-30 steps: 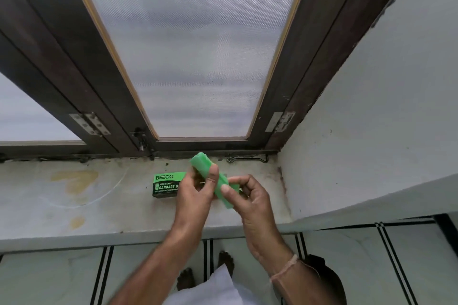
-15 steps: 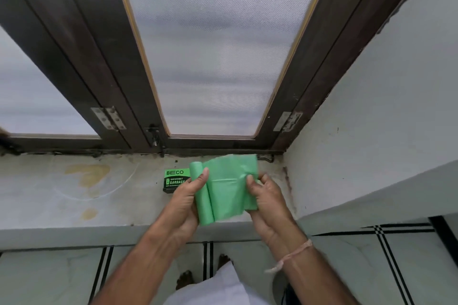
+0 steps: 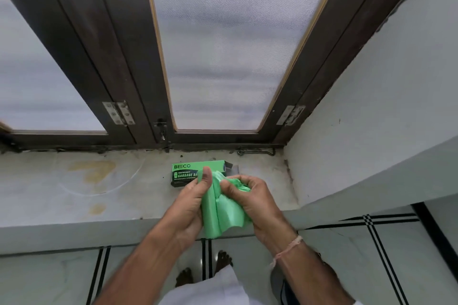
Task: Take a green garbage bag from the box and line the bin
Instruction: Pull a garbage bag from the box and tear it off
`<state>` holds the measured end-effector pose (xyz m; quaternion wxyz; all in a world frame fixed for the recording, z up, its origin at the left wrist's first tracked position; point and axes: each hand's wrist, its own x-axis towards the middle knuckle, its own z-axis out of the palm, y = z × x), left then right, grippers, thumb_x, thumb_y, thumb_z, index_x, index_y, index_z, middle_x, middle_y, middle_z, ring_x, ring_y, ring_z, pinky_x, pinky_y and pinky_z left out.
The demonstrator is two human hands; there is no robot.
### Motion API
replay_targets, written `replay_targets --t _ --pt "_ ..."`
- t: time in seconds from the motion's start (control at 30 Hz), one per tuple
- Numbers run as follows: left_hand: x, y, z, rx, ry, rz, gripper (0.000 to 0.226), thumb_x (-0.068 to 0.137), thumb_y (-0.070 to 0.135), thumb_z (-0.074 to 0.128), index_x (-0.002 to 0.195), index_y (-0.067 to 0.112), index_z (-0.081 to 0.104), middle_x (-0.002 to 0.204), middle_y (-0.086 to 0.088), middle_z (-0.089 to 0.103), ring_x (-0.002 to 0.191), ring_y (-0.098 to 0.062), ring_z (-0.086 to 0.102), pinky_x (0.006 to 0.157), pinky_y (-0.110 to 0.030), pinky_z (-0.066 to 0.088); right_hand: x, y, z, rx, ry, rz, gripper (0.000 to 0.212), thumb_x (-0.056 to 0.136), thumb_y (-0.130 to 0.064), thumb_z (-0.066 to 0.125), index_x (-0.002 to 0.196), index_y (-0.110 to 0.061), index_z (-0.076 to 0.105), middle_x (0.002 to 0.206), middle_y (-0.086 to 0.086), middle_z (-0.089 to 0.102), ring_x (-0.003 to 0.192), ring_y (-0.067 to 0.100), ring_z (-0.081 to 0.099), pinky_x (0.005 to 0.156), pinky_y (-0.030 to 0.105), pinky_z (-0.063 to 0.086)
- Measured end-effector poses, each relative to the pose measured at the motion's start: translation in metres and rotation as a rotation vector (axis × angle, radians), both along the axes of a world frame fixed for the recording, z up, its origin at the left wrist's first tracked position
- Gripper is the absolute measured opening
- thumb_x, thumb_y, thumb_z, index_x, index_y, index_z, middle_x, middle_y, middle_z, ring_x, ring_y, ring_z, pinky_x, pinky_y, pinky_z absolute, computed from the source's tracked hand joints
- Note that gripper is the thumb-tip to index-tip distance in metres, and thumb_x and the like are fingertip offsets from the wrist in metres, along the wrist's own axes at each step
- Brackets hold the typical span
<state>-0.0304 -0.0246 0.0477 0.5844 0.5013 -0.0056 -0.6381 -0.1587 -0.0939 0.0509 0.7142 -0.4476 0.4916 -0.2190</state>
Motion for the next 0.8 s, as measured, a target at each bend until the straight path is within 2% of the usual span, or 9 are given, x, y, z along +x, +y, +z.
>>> replay_targets --t 0.07,0.13,0.23,0.37,0.43,0.5,0.6,0.7,0.8 --pt "0.007 0.006 0.0 0.017 0.012 -0.007 0.065 0.086 0.049 0.064 0.128 -0.001 0.066 0.12 -0.024 0.075 0.114 -0.04 0.071 0.088 -0.052 0.062 -0.003 -0.002 -0.002 0.006 0.038 -0.05 0.025 0.079 -0.023 0.083 0.092 -0.005 0.071 0.087 0.016 0.079 0.072 0.021 0.072 0.062 0.029 0.06" --pt "0.01 0.01 0.0 0.018 -0.009 -0.051 0.062 0.086 0.049 0.065 0.126 0.002 0.069 0.12 -0.022 0.075 0.113 -0.038 0.072 0.092 -0.051 0.061 -0.005 -0.003 -0.008 0.038 0.04 -0.048 0.023 0.087 -0.028 0.077 0.094 -0.008 0.069 0.084 0.012 0.077 0.07 0.02 0.072 0.064 0.032 0.06" --pt "0.011 0.015 -0.001 0.013 -0.013 -0.063 0.054 0.091 0.042 0.066 0.13 0.003 0.068 0.126 -0.019 0.074 0.118 -0.035 0.071 0.102 -0.051 0.056 -0.005 -0.002 -0.011 0.067 0.0 -0.131 0.013 0.1 -0.02 0.064 0.091 -0.01 0.062 0.077 0.007 0.073 0.06 0.015 0.068 0.057 0.03 0.058" --pt "0.015 0.019 0.0 -0.01 -0.044 -0.11 0.047 0.101 0.043 0.055 0.126 0.007 0.072 0.124 -0.016 0.076 0.116 -0.031 0.072 0.1 -0.048 0.058 -0.002 -0.003 -0.009 0.027 -0.017 -0.263 0.017 0.107 -0.017 0.053 0.096 -0.013 0.064 0.089 0.012 0.069 0.068 0.018 0.065 0.061 0.032 0.058" --pt "0.015 0.02 0.003 -0.021 -0.071 -0.147 0.045 0.102 0.043 0.053 0.126 0.01 0.072 0.123 -0.015 0.076 0.116 -0.03 0.072 0.101 -0.049 0.056 -0.002 0.001 -0.003 0.019 -0.052 -0.175 0.028 0.107 -0.033 0.051 0.104 -0.013 0.071 0.098 0.012 0.077 0.079 0.022 0.073 0.07 0.035 0.062" --pt "0.017 0.022 0.003 -0.032 -0.097 -0.16 0.046 0.102 0.043 0.053 0.129 0.01 0.071 0.125 -0.015 0.075 0.118 -0.032 0.071 0.104 -0.051 0.054 -0.001 0.007 0.006 -0.026 -0.014 0.014 0.038 0.098 -0.044 0.061 0.111 -0.011 0.074 0.101 0.007 0.081 0.088 0.021 0.078 0.071 0.032 0.062" --pt "0.019 0.022 0.003 -0.02 -0.102 -0.152 0.045 0.099 0.039 0.061 0.128 0.006 0.069 0.122 -0.019 0.076 0.114 -0.036 0.073 0.098 -0.05 0.058 -0.003 0.013 0.007 -0.095 0.042 0.122 0.031 0.087 -0.026 0.079 0.105 -0.002 0.074 0.096 0.011 0.081 0.083 0.02 0.079 0.067 0.028 0.061" --pt "0.023 0.024 0.002 0.013 -0.055 -0.09 0.05 0.092 0.034 0.07 0.132 0.006 0.066 0.122 -0.017 0.076 0.113 -0.035 0.073 0.096 -0.051 0.059 -0.011 0.008 0.002 -0.043 0.017 -0.003 0.01 0.094 -0.016 0.071 0.094 -0.007 0.069 0.093 0.011 0.077 0.082 0.02 0.074 0.067 0.03 0.061" --pt "0.029 0.026 0.0 0.014 -0.025 -0.062 0.048 0.097 0.04 0.062 0.134 0.01 0.065 0.126 -0.013 0.076 0.116 -0.031 0.073 0.101 -0.051 0.056 -0.018 -0.002 -0.002 -0.002 -0.036 -0.117 0.004 0.098 -0.008 0.064 0.096 -0.011 0.066 0.094 0.009 0.075 0.079 0.018 0.073 0.067 0.031 0.063"
